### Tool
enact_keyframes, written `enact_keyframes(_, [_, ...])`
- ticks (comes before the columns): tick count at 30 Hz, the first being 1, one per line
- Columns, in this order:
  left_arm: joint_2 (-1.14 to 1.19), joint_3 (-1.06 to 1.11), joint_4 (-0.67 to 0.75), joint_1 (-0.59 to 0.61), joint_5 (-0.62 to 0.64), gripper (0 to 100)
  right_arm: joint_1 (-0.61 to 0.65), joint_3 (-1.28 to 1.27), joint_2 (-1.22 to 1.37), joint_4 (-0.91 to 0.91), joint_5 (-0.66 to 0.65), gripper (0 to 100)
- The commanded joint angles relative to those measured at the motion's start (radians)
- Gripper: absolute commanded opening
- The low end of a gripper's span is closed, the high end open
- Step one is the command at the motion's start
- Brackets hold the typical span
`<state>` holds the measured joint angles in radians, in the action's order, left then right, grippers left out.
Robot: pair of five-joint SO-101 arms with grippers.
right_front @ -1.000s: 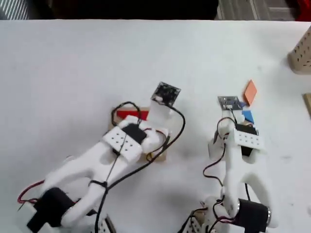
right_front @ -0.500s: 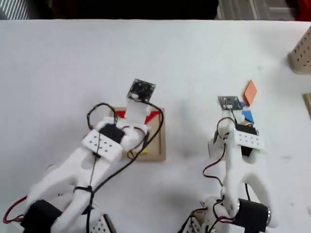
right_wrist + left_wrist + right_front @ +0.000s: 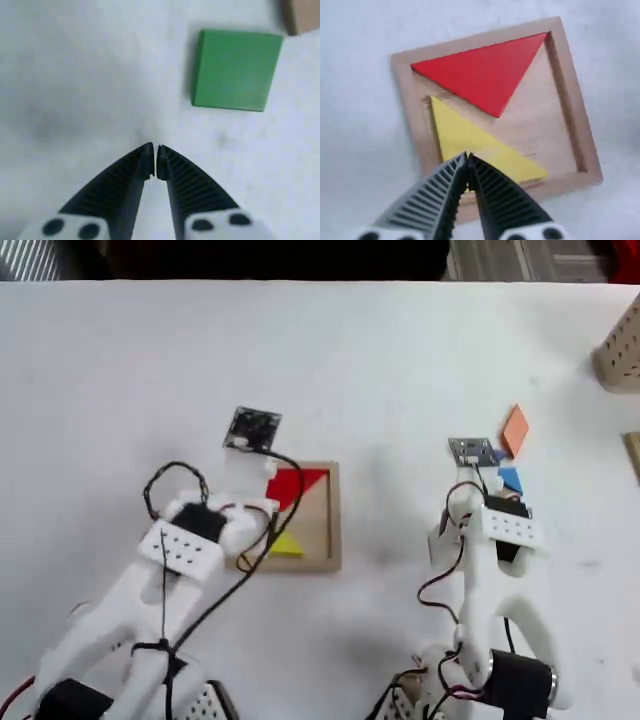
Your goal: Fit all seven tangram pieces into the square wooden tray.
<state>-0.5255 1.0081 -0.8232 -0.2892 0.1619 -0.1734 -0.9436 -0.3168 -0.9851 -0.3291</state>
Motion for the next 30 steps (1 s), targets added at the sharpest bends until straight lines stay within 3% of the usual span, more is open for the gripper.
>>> enact_keyframes(1, [-0.03,0.023,0.069,0.053,-0.008,2,-0.001,0.005,-0.027,0.008,-0.012,1.8])
enact_keyframes(8, [-0.028,0.029,0.066,0.102,-0.009,2,-0.001,0.002,-0.027,0.008,-0.011,1.8])
enact_keyframes(16, [0.048,0.017,0.074,0.125,-0.15,3,-0.001,0.002,-0.027,0.007,-0.011,1.8])
enact_keyframes(23, [0.137,-0.035,-0.011,0.079,-0.104,35,-0.001,0.002,-0.027,0.007,-0.011,1.8])
enact_keyframes(30, [0.148,-0.049,-0.005,0.044,-0.084,32,0.001,0.002,-0.027,0.008,-0.011,1.8])
